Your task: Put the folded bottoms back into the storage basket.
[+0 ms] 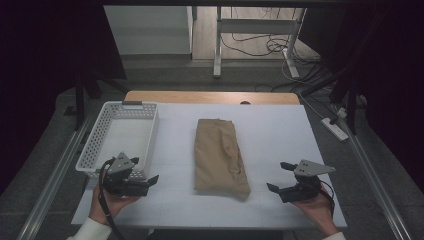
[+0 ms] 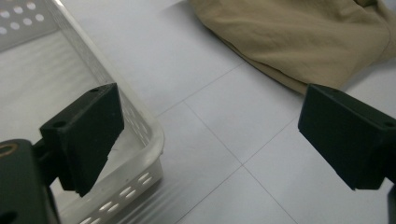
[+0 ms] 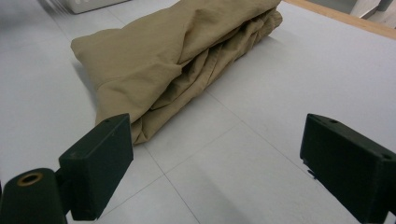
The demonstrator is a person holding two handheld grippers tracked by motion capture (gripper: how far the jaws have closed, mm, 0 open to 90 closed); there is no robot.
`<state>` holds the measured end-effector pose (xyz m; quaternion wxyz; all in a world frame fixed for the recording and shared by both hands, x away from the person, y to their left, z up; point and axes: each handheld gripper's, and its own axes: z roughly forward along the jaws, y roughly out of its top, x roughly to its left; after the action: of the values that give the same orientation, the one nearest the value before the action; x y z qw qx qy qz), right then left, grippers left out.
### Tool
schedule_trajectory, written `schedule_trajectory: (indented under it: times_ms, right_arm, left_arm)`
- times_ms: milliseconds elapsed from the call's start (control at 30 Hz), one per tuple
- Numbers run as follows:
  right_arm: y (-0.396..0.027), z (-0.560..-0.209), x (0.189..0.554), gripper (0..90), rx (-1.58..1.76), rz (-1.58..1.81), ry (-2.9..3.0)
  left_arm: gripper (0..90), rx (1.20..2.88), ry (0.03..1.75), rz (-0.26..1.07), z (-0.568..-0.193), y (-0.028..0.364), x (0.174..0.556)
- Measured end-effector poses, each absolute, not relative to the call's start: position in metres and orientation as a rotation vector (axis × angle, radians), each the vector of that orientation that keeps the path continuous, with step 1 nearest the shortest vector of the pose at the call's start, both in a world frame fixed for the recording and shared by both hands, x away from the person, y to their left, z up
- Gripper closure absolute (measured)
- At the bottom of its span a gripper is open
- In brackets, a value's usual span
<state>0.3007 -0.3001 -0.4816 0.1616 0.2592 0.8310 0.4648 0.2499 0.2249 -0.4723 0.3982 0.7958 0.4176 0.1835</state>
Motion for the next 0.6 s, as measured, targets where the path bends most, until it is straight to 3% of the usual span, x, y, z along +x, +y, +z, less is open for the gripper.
schedule_trajectory:
  times_ms: [600]
  right_arm:
    - [-0.2987,-0.4822,0.3008,9.4,0.735,1.326,2.384]
  left_arm:
    - [7.9,1.996,1.057,0.455,-0.4699,0.2273,0.2510]
